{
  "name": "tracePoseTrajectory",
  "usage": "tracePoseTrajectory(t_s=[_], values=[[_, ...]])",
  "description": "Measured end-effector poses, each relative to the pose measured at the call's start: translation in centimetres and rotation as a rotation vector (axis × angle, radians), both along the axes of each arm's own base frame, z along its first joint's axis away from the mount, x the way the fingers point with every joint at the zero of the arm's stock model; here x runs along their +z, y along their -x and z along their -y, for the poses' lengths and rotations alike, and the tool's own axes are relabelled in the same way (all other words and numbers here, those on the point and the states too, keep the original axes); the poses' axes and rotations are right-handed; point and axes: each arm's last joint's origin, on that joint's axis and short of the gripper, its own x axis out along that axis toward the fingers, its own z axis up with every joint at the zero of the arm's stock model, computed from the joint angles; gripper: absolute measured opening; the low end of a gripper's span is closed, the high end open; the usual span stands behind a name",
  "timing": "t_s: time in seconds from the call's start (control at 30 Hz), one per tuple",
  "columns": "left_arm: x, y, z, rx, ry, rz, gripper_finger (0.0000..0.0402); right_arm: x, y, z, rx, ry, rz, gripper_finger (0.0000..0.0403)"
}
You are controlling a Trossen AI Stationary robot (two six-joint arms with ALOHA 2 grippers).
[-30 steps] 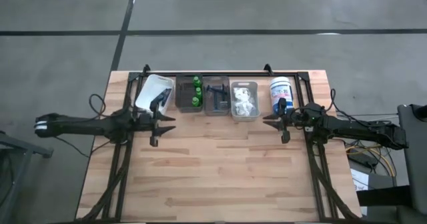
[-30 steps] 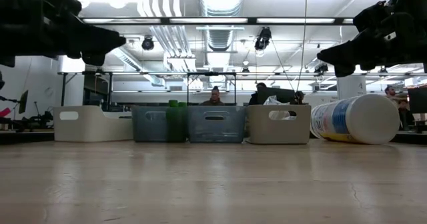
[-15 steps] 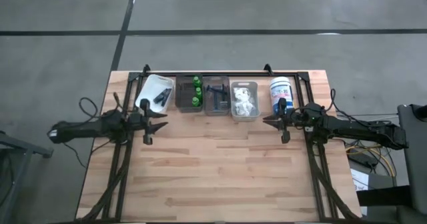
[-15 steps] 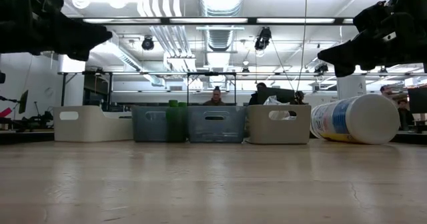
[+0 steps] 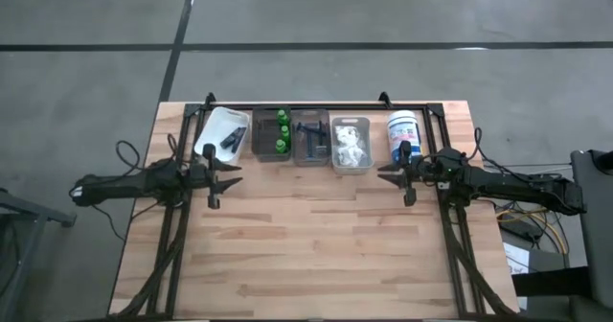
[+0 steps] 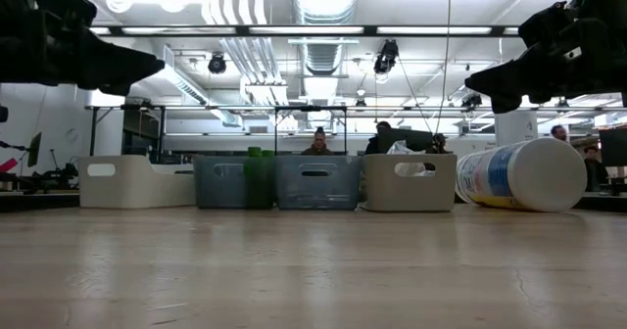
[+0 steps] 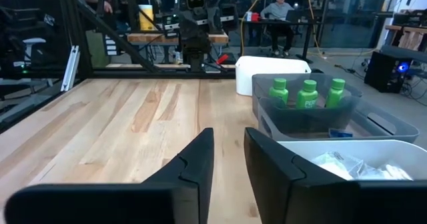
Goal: Pick & Place Travel size toiletries
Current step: Return to Home Position
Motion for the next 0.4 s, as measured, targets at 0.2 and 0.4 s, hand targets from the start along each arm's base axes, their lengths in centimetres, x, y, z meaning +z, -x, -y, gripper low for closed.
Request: tracePoseTrajectory(t_s=[0.2,0.4], values=[[-0.03,-0.01,-0.06,0.021,-0.029,-0.007,0.0145,-0.02,0.0,0.0,0.0,0.0,-0.001,0.0101],[-0.4,-0.25,-0.1,0.029,0.066,-0.039,0.0145,-0.01,0.0,0.0,0.0,0.0,-0.001,0.0116]])
